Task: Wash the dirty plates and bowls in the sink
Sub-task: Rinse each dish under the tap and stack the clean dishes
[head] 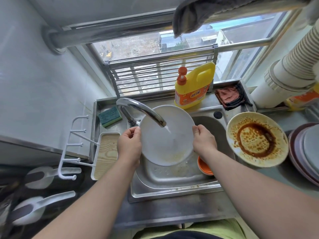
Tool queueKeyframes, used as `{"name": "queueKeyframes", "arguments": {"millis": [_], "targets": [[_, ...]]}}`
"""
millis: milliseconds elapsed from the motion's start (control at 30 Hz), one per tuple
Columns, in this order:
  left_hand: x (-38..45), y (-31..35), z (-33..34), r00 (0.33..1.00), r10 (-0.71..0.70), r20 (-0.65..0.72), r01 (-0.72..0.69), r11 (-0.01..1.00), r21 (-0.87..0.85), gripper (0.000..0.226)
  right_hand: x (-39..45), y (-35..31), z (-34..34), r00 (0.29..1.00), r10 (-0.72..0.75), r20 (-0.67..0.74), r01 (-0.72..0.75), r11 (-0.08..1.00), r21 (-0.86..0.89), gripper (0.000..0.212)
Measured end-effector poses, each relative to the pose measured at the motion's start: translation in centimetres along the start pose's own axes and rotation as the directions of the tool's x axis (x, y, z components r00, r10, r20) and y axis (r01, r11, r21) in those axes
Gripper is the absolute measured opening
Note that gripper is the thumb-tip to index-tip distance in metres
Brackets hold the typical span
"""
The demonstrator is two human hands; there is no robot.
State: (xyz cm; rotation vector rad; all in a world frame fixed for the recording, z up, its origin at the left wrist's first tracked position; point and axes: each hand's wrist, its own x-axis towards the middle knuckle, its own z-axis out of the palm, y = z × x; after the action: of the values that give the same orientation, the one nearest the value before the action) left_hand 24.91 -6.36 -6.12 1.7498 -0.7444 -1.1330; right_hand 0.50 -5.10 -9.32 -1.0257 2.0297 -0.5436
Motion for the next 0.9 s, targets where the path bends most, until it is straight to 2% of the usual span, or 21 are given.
{"name": "queueKeyframes", "arguments": {"millis": [133,300,600,800,900], "targets": [[0.7,1.1,-0.6,0.999,0.037,-0.006,-0.037,0.998,-0.049,0.011,0.5,-0.5,1.6,1.0,0.01,0.014,-0.011,0.997,0.076,0.045],[1.5,1.7,-1.2,0.997,0.07,-0.035,-0.073,0.992,-0.1,0.013,0.9,-2.2,2.4,0.999,-0.022,-0.047,0.029,0.988,0.154,0.042],[2.0,0.6,-0.2,0.998,-0.023,-0.053,0.013,0.984,-0.179,0.009,1.7,-3.3,0.0,0.978,-0.163,-0.129,0.167,0.986,0.022,0.039],[1.0,-0.5,2.1,0.998,-0.067,-0.001,0.066,0.987,-0.149,0.011,1.9,-1.7,-2.8,0.967,-0.174,-0.187,0.169,0.985,-0.043,0.041],[0.5,-0.7,3.3,0.996,-0.083,0.033,0.087,0.987,-0.138,0.012,2.0,-1.2,-4.1,0.958,-0.182,-0.222,0.171,0.983,-0.065,0.035]]}}
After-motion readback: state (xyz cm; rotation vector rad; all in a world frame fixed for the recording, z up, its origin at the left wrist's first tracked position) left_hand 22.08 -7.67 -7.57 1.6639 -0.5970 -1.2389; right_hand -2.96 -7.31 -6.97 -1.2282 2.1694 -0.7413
